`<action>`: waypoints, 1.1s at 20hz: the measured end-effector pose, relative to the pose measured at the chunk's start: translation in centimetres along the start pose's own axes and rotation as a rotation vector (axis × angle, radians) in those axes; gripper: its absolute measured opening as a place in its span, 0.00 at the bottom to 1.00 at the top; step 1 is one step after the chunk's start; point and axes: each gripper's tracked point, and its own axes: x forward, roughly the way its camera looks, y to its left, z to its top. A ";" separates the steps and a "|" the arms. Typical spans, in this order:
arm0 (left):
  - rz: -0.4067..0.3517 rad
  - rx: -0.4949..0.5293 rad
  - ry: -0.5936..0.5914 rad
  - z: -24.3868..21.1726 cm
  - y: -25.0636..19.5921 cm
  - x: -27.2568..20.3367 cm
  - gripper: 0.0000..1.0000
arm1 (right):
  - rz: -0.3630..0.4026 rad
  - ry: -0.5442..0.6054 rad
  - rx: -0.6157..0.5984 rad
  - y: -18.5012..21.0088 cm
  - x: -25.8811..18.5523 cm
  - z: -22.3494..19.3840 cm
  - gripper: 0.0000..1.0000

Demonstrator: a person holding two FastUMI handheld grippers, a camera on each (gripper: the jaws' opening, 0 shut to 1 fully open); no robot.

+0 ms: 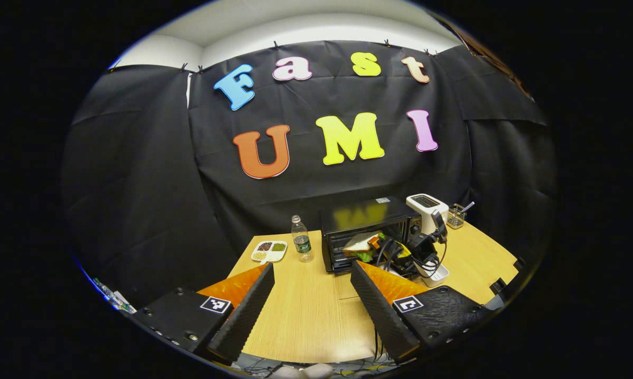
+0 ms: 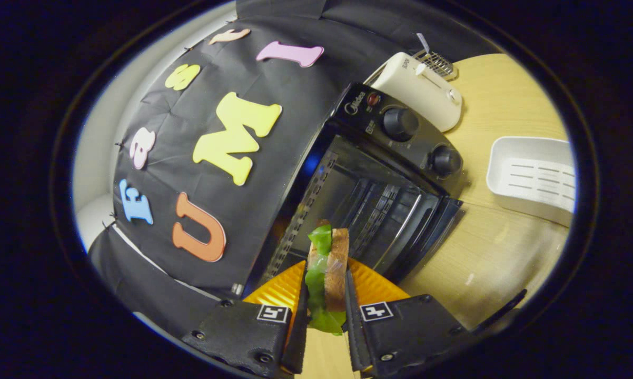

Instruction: Open the electric oven with the left hand, put the food in, and close the electric oven.

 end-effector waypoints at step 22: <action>-0.028 -0.085 -0.042 2.0 -0.5 1.7 0.96 | -0.142 0.049 -0.453 -1.1 -2.6 4.5 1.00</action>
